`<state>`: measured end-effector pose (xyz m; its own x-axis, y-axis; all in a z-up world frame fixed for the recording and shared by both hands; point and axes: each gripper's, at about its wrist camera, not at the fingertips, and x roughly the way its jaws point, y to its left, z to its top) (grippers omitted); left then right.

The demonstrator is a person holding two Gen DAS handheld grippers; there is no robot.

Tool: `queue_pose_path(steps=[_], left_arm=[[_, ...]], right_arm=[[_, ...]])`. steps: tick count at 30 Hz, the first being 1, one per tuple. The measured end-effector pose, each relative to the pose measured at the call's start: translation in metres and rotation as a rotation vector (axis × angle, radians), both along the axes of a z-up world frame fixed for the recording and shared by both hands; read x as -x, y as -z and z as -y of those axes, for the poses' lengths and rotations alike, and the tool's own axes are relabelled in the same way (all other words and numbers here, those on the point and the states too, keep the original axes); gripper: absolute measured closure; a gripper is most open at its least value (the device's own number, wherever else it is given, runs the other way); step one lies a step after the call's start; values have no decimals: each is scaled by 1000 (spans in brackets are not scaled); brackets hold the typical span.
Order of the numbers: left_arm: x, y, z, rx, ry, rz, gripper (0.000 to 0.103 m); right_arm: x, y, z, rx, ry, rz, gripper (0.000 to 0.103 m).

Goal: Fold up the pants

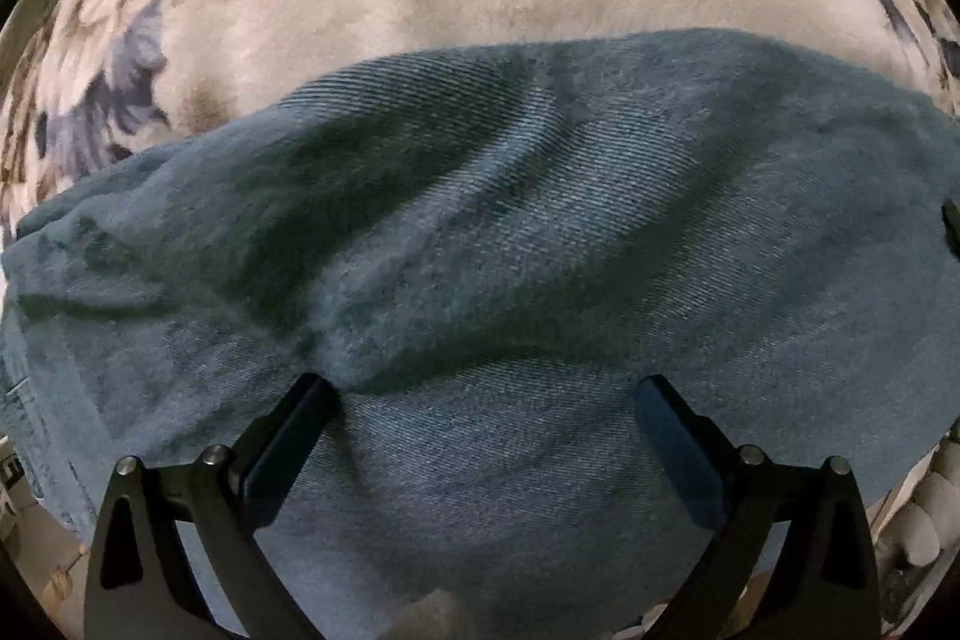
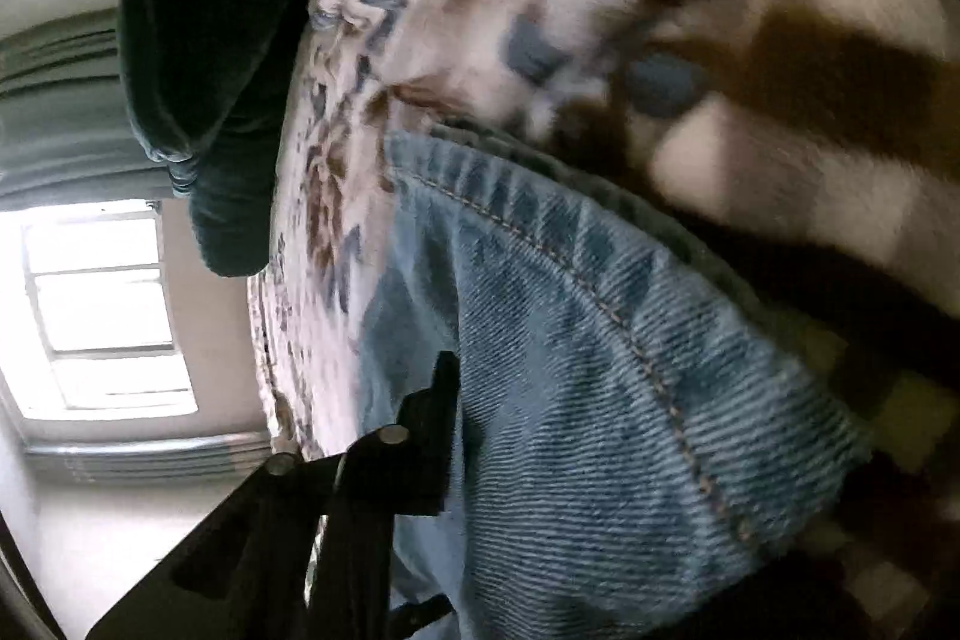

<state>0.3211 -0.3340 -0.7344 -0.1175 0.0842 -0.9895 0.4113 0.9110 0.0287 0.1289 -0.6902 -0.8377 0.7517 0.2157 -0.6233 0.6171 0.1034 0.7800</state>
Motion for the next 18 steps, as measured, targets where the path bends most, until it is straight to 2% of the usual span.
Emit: queue_pose_path(steps=[3, 6, 10, 11, 14, 18], left_arm=[[1, -15, -3, -31, 2, 52, 0], [-6, -22, -15, -22, -32, 50, 0], [-19, -38, -54, 0, -106, 63, 0], [-22, -42, -67, 12, -131, 65, 0], [-27, -55, -123, 30, -216, 55, 0], [-27, -70, -232, 9, -358, 41, 0]], right_arm=[[-9, -28, -12, 56, -8, -23, 95], [-26, -66, -31, 120, -46, -22, 97], [-60, -111, -71, 191, -123, -10, 97], [-59, -121, -75, 202, -143, -4, 97], [-77, -152, -125, 251, -248, 12, 97], [-114, -170, -220, 287, -409, 27, 97]])
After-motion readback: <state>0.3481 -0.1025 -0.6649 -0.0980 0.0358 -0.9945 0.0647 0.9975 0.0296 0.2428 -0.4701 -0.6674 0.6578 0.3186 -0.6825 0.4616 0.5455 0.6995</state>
